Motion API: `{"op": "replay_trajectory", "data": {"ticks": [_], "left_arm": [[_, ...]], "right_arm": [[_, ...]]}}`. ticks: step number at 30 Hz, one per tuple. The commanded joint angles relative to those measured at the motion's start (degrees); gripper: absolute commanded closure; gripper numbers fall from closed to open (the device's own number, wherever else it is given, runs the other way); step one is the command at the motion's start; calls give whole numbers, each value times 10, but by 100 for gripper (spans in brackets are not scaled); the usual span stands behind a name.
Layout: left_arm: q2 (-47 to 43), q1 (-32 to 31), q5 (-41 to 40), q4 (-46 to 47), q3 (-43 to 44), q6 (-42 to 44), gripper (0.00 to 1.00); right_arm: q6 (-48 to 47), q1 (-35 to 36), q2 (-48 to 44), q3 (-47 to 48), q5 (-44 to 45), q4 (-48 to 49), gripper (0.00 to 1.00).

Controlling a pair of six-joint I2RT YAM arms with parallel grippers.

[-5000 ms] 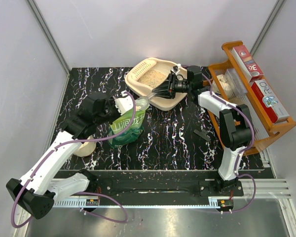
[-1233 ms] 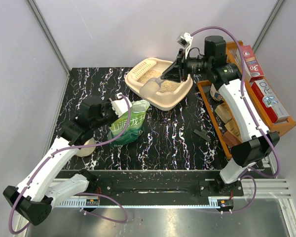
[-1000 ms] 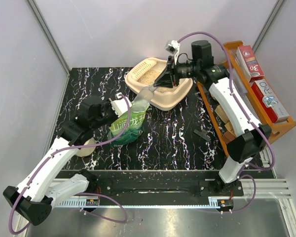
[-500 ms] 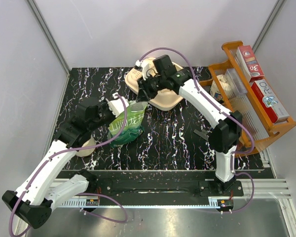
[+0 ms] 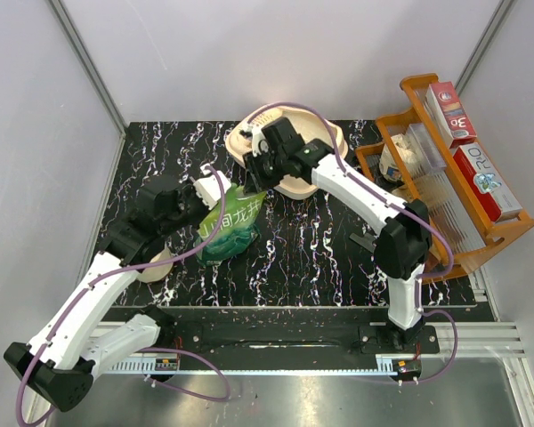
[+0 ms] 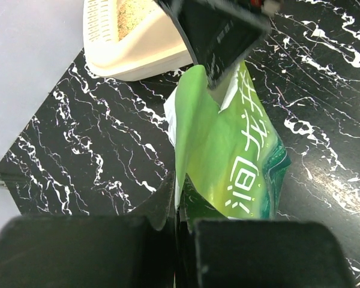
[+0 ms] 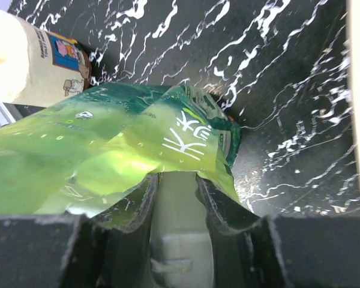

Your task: Fill the litter box with clean litter

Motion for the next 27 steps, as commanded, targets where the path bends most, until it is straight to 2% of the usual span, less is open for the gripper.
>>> {"op": "replay_trajectory", "data": {"ticks": [1,5,12,14,15,19,20,21,27], "left_arm": [[-15,1,13,143,3,-24,100],[-7,2,13,150,-5,-45,100],[10,2,13,142,6,-60,100],[13,2,12,144,5,-59,100],[15,2,10,147,3,-58,100],[24,2,3,141,7,-53,100],[26,2,2,138,9,-46,100],[29,2,0,130,13,-44,100],[34,2,-11,110,25,-33,100]], "right_arm": [[23,2,-17,-104,15,102,100],[76,12,4,-177,-16,172,100],[183,5,19,-191,-123,234,100],[260,-20,17,-200,-157,265,100],[284,-28,17,-204,-200,305,100],[361,-65,23,-222,-278,393,100],[407,-81,26,-237,-311,417,100],[434,-88,29,-247,-326,485,100],[541,-132,39,-272,-377,587,100]]}}
